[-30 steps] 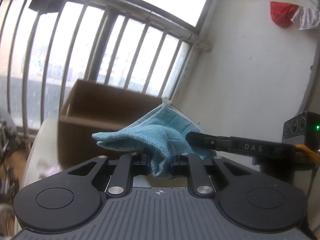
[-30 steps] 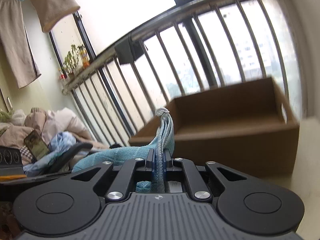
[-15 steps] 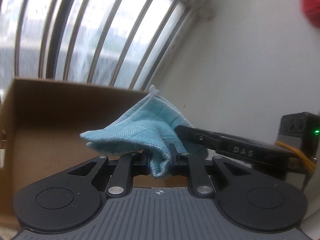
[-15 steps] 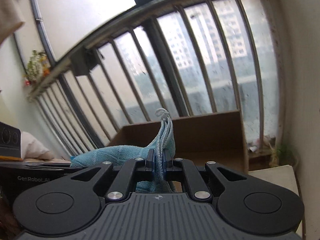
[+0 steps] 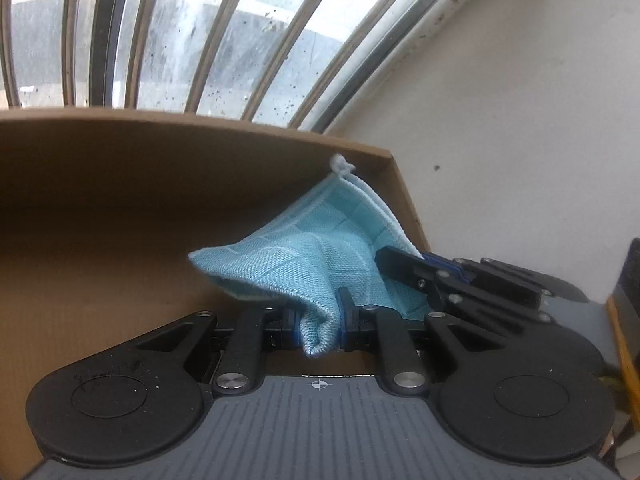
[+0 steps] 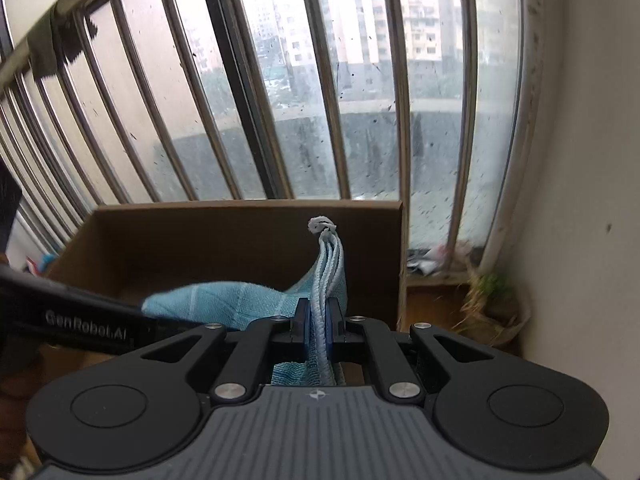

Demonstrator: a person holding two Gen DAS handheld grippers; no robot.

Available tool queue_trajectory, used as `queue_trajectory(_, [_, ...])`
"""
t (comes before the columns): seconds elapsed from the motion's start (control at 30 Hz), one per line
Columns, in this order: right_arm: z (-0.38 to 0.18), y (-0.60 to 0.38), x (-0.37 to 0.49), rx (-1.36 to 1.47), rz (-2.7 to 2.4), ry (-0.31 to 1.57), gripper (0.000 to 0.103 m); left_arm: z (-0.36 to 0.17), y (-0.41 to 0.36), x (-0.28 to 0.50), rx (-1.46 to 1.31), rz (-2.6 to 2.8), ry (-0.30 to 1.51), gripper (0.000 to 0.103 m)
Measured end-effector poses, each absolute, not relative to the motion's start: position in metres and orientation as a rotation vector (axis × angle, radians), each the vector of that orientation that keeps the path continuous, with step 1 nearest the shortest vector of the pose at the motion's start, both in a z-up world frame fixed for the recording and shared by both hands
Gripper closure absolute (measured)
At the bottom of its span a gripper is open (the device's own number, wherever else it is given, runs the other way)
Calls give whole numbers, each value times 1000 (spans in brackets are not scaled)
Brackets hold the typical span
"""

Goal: Organize objects
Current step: 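Carry the blue cloth with the right gripper over the cardboard box, then open the right gripper to drop the blue cloth into the box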

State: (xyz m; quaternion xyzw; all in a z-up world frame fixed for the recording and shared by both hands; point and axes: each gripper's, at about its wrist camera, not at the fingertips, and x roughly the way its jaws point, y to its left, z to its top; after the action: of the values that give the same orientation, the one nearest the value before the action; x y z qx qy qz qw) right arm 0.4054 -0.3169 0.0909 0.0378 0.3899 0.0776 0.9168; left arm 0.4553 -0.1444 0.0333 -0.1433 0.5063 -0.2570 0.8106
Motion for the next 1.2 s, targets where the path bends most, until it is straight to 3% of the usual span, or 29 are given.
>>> queue_trajectory(0.43, [75,-282,412,-144,96,884,93,-6,-151,461,-239,-478,1219,83])
queue_trajectory(0.57, [76,-277,409,-178,73,899,92,-13,-148,466,-261,-449,1273,61])
queue_trajectory(0.7, [83,-279,401,-158,69,893,82,-9,-146,461,-272,-423,1277,53])
queue_trajectory(0.77, [88,-281,396,-138,68,885,82,-4,-143,457,-278,-413,1268,46])
queue_trajectory(0.9, [104,-288,378,-95,70,862,82,8,-140,448,-278,-402,1246,45])
queue_trajectory(1.07, [129,-305,342,25,101,817,81,29,-133,423,-277,-390,1189,31])
queue_trajectory(1.17, [146,-315,308,85,125,763,70,52,-127,408,-272,-392,1151,30])
queue_trajectory(1.2, [152,-320,297,101,133,741,60,56,-127,403,-274,-393,1140,30])
